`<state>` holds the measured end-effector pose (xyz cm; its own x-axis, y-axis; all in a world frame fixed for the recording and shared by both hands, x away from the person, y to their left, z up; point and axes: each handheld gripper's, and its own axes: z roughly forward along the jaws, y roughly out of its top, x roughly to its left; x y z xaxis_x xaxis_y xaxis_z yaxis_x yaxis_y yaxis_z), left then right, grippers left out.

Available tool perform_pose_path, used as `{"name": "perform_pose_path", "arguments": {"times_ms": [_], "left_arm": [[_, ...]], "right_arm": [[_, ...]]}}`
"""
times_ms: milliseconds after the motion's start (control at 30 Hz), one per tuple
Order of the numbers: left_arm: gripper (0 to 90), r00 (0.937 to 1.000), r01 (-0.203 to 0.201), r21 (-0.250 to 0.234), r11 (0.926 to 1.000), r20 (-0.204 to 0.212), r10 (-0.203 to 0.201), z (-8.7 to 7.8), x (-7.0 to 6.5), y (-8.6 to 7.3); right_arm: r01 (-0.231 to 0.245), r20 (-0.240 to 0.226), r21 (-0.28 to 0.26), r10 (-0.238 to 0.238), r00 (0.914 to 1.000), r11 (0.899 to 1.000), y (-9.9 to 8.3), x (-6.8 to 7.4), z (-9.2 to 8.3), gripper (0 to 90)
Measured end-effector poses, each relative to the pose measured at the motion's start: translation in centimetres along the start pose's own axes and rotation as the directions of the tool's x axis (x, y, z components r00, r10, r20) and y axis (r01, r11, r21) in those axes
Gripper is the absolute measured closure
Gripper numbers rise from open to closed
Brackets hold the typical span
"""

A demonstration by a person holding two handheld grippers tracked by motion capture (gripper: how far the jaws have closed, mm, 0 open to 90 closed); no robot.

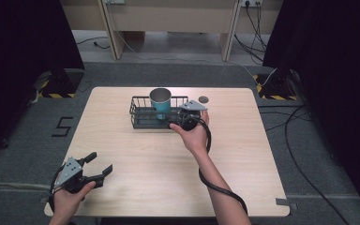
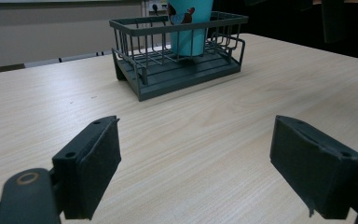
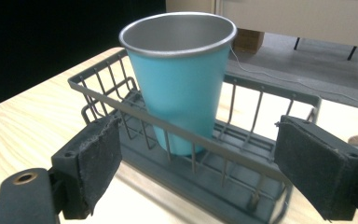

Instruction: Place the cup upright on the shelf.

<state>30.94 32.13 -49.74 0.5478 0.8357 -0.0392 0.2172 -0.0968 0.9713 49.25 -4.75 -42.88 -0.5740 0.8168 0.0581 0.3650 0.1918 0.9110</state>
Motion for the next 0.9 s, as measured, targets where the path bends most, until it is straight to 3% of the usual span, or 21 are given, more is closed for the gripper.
{"name": "perform_pose_path", "arguments": {"times_ms": [900], "left_arm": [[15.5,0.9999,-0.006,0.003,1.0000,-0.009,0.006,0.0,0.0,0.0]], "right_arm": [[0.000,0.030,0.010,0.000,0.9996,1.000,-4.5,-2.2,-6.4,15.7]]}}
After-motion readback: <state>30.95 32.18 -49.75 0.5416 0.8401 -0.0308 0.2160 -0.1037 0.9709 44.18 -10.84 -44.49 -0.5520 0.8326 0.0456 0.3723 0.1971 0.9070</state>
